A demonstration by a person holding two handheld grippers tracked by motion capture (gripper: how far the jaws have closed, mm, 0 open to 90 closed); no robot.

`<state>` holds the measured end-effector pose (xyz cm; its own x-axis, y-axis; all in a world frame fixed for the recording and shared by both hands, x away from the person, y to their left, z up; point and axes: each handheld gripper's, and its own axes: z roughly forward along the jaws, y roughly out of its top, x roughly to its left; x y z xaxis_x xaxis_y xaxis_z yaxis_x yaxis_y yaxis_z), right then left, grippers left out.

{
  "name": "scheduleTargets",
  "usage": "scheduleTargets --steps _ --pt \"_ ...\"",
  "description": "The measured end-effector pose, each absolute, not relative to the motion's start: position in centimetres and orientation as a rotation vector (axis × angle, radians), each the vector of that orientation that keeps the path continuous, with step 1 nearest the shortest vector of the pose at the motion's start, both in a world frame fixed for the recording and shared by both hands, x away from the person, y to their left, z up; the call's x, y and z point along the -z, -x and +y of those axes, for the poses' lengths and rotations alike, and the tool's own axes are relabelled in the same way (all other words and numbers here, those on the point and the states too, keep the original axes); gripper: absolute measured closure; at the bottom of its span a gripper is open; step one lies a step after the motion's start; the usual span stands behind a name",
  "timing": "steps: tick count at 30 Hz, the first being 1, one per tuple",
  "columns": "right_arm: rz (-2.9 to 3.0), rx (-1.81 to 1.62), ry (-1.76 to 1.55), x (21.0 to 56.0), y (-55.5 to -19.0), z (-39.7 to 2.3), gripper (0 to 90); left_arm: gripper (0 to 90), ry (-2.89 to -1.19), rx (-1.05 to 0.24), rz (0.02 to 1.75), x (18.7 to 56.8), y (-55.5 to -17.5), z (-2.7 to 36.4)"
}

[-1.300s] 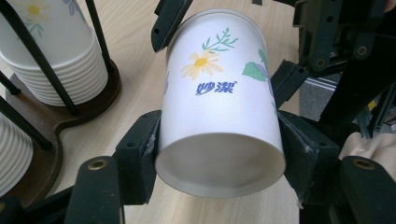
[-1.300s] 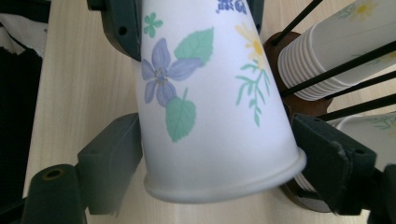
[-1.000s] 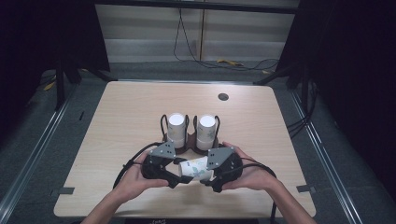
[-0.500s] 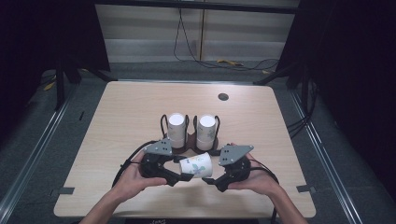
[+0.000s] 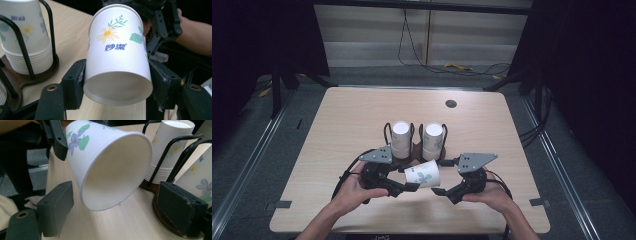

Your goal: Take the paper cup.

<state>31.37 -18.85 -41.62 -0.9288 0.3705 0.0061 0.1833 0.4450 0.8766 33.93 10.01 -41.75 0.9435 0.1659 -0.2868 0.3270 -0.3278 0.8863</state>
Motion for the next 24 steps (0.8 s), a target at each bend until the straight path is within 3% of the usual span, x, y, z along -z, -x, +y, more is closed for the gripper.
scheduleTargets --steps 24 --pt "2.420 -1.902 -0.575 40.86 -31.88 -19.69 15.6 35.5 -1.856 0.150 0.297 41.45 -33.41 9.71"
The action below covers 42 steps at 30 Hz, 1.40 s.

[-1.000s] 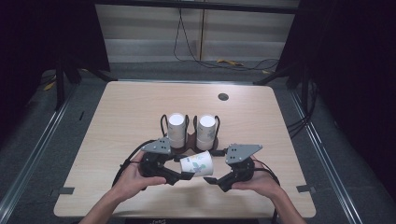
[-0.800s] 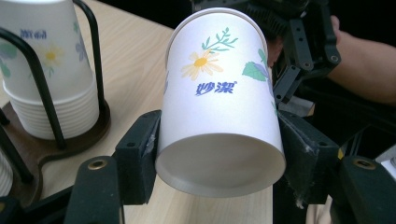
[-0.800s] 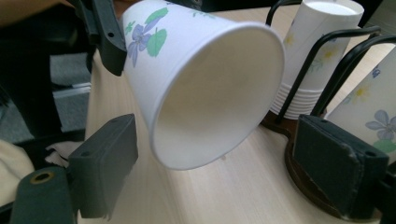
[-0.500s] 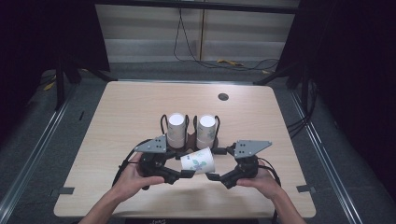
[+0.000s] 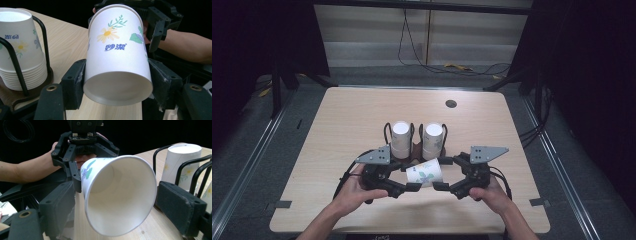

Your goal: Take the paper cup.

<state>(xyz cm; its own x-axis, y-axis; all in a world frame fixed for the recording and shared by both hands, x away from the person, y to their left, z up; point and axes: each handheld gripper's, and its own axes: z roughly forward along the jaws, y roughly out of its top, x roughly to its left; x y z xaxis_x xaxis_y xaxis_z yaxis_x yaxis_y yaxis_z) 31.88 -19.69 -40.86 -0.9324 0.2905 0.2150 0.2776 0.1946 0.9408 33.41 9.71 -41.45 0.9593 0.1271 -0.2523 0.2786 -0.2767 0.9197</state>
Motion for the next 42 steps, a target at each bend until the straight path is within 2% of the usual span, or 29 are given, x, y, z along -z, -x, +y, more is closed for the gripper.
scheduleTargets --steps 4,28,42 --pt "2.422 -1.921 -0.581 41.1 -32.1 -19.5 19.0 35.4 -1.857 0.149 0.286 41.4 -33.2 9.6" --pt "2.477 -2.037 -0.584 42.0 -32.8 -19.1 19.3 35.3 -1.858 0.168 0.269 41.4 -33.1 9.4" --pt "2.477 -2.058 -0.582 42.0 -33.0 -19.4 26.8 33.5 -1.851 0.190 0.295 41.9 -33.5 9.5"
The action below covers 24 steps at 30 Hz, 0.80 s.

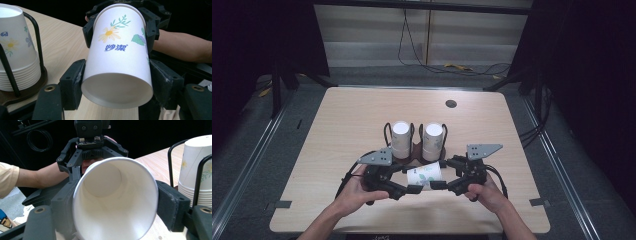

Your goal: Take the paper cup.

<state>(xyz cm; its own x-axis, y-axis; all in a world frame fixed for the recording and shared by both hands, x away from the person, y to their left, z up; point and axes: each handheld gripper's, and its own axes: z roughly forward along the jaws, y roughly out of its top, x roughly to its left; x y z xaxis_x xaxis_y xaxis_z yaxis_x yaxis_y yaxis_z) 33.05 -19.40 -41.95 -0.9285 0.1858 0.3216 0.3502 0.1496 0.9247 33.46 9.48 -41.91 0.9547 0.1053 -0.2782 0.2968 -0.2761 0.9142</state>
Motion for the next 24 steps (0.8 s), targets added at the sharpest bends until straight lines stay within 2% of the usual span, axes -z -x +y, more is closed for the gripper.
scheduleTargets --steps 4,7,10,24 --pt "-2.282 1.884 0.546 42.0 -33.2 -19.4 27.3 32.0 -1.863 0.184 0.310 42.1 -33.5 9.5" --pt "-2.277 1.891 0.560 41.9 -33.3 -19.6 27.4 25.4 -1.861 0.181 0.338 42.2 -33.7 9.7" --pt "-2.280 1.890 0.574 41.9 -33.4 -19.8 27.5 22.8 -1.866 0.177 0.348 42.4 -33.8 9.8" --pt "-2.383 1.843 0.701 41.6 -33.5 -20.5 28.0 17.3 -1.915 0.122 0.395 42.8 -34.4 10.3"
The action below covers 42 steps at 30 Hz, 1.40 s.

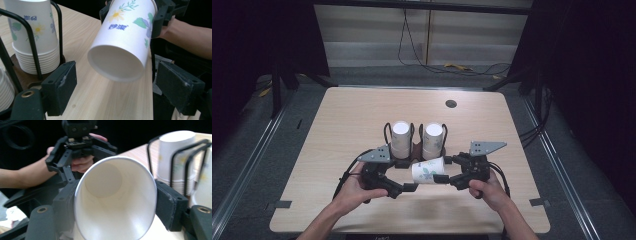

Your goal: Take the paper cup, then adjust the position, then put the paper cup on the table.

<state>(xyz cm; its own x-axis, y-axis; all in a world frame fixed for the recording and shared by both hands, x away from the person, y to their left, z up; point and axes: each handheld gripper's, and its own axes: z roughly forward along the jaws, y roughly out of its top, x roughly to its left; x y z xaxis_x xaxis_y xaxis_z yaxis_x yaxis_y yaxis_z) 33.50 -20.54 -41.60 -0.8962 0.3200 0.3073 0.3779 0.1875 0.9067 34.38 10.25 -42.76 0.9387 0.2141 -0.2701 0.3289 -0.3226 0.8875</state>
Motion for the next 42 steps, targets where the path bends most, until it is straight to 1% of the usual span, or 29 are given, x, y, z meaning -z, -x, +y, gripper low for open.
scheduleTargets --steps 9,20,37,42 --pt "-2.594 1.720 0.912 40.9 -33.7 -21.6 29.0 17.4 -1.948 0.114 0.423 43.2 -34.9 10.5" --pt "-2.732 1.596 1.076 40.3 -33.7 -22.6 29.7 18.3 -1.968 0.076 0.458 43.5 -35.4 11.0" --pt "-2.837 1.386 1.304 39.7 -34.8 -24.0 30.0 18.3 -1.984 0.059 0.470 43.8 -35.6 11.3" --pt "-2.858 1.309 1.385 39.4 -35.5 -24.1 30.2 19.8 -1.988 0.046 0.506 44.2 -35.9 11.4"
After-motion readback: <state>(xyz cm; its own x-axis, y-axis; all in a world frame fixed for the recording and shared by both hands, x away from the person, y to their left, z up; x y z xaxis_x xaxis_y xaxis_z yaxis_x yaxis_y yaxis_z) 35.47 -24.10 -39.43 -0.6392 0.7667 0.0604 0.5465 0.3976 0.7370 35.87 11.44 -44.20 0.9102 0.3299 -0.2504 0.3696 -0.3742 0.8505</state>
